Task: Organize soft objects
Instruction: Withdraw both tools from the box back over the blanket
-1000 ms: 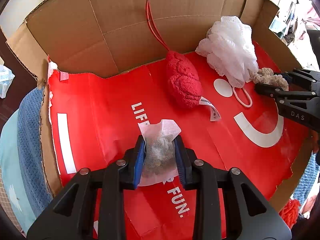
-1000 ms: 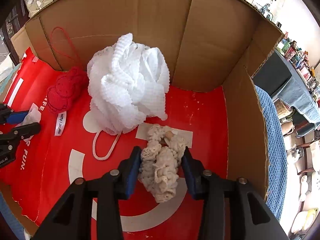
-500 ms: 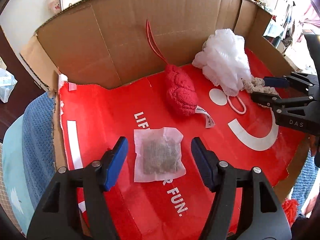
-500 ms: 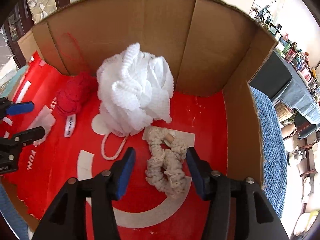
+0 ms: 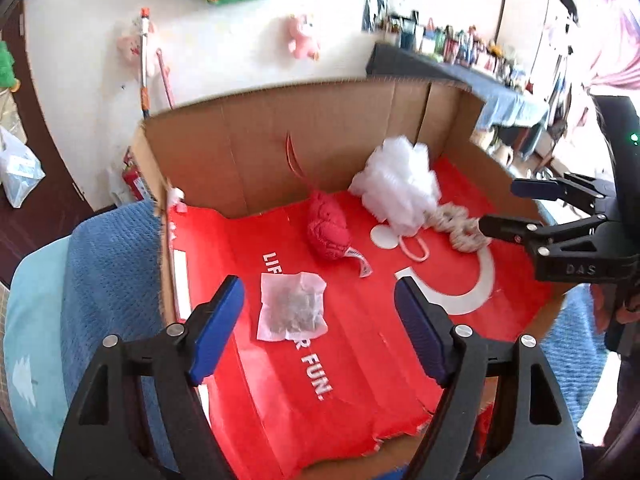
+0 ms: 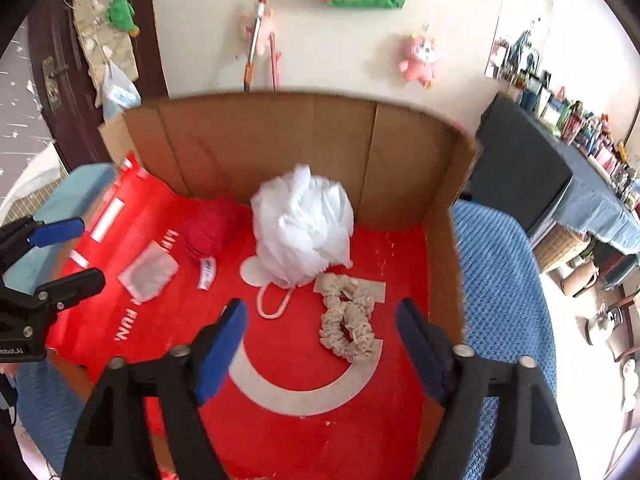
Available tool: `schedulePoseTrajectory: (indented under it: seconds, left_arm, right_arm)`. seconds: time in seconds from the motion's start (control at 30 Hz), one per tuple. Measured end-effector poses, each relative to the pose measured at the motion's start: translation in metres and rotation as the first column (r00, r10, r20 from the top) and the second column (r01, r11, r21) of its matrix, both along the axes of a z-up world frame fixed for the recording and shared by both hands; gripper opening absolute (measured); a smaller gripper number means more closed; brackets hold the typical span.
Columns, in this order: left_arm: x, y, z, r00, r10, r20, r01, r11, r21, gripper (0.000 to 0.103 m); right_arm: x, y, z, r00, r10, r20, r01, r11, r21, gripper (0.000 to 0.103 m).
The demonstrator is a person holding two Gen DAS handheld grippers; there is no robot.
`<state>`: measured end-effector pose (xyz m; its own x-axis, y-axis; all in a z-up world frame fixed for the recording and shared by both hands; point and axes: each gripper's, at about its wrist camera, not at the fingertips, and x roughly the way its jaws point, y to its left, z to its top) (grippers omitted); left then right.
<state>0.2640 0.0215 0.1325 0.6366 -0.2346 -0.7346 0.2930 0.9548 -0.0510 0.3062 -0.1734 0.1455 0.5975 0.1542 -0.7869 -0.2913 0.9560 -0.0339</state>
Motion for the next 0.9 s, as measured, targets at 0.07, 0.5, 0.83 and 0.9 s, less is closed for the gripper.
schedulePoseTrajectory:
  seconds: [0.07, 0.5, 0.83, 0.9]
  left_arm:
    - [-0.012, -0.003, 0.011, 0.998, 0.014, 0.054, -0.014, 1.000, 0.005, 0.082]
    - [-0.128, -0.001, 0.055, 0.922, 0.103, 0.373, -0.075, 0.993, -0.090, 0.097]
    - [-0.209, -0.004, 0.040, 0.853, 0.165, 0.496, -0.121, 0.985, -0.121, 0.100]
    - [-0.221, -0.006, 0.033, 0.841, 0.175, 0.512, -0.137, 0.984, -0.110, 0.100]
  right_arm:
    - [-0.016, -0.001, 0.011, 0.999, 0.008, 0.041, -0.009, 1.000, 0.021, 0.084]
    - [-0.151, 0.002, 0.087, 0.919, 0.063, 0.389, -0.112, 0.988, 0.106, 0.103]
    - [-0.236, 0.001, 0.063, 0.860, 0.013, 0.510, -0.078, 0.991, 0.106, 0.103]
    - [-0.249, -0.002, 0.052, 0.850, -0.019, 0.526, -0.054, 0.991, 0.123, 0.103]
